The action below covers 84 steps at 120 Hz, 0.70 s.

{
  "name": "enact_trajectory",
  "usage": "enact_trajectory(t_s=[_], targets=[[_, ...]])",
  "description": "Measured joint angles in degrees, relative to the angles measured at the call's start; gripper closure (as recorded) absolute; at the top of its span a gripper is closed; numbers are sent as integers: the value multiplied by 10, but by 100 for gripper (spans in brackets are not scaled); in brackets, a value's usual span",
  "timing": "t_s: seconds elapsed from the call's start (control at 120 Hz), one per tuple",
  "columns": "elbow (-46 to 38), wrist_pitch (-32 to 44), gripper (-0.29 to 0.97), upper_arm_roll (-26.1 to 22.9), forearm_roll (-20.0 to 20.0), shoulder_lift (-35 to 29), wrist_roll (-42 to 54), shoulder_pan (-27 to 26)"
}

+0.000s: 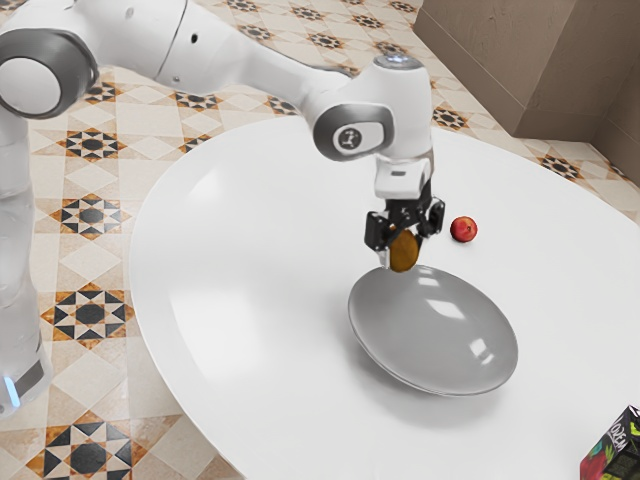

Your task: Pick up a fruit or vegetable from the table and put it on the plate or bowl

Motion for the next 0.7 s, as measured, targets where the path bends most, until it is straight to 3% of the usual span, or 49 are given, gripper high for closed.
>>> enact_trajectory(t_s=[0.233,0.425,0.542,0.7], targets=[[3,-19,69,-45,24,3,-51,-15],[10,-30,23,-50,39,13,-76,-8],[25,-40,10,-50,47,15,-82,7],[34,-48,4,-51,50,17,-89,6]])
